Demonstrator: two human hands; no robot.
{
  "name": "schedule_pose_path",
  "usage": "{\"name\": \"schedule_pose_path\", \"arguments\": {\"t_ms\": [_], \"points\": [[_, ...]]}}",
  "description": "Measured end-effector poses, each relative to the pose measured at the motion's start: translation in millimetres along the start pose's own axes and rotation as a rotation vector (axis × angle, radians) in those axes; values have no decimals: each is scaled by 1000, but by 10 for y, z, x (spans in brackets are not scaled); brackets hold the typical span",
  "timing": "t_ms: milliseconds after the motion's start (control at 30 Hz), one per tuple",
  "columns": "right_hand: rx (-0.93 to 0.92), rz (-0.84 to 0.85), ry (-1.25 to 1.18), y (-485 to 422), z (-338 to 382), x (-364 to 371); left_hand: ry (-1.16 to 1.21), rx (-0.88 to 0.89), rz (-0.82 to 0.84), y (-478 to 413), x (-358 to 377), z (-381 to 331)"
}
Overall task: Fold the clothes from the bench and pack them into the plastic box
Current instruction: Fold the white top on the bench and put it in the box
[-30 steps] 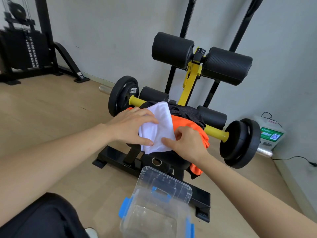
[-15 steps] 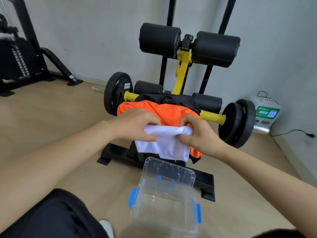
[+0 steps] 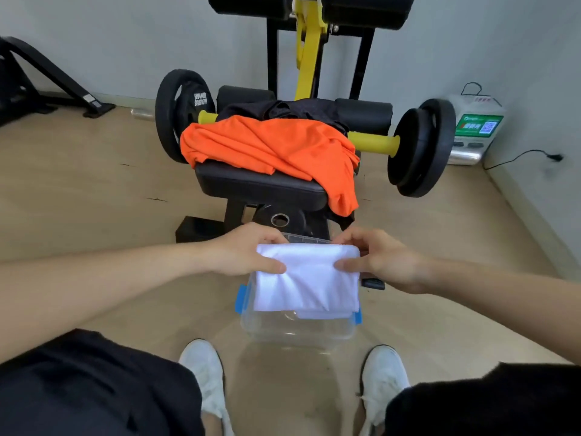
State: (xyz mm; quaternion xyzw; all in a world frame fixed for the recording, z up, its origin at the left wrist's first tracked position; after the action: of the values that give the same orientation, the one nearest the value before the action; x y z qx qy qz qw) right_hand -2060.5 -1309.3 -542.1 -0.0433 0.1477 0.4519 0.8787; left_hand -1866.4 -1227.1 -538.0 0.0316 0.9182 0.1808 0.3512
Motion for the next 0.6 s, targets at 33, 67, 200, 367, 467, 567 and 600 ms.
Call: {"name": "schedule_pose_path", "arguments": {"t_ms": [33,67,200,367,467,567,600], "points": [[76,-8,-73,13,-181,43,16,-40,3,-72,61,93],[139,-21,-121,11,-359,81,45,-85,6,-156,129,199],[299,-115,-117,-116,-1017,211,175,-289,-52,-492,472,695],[405,-245,-129,-334,-1709,358,218,-423,-145,-822,827,1254],[391,-190,202,-381,-2031,300,-4,-569,-142,-909,887,1626],[352,-72,500,-379,-2154,164,-179,-654,-95,-926,827,1847],[327,-39,548,-392,-2141,121,-207,-637,-72,-934,809,1815]]}}
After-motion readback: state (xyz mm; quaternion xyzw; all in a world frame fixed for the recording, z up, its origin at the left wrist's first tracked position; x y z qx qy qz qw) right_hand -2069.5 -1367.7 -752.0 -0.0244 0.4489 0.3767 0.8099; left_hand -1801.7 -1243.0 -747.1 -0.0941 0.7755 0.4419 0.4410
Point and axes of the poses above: each hand's wrist, its own y-axis away from the middle knuckle, its own x-axis out of the palm, z = x × y, the point moved 8 cm from there along -y, towards the middle knuckle, and after that the axes turned 14 degrees about -x, right-handed, at the moved point
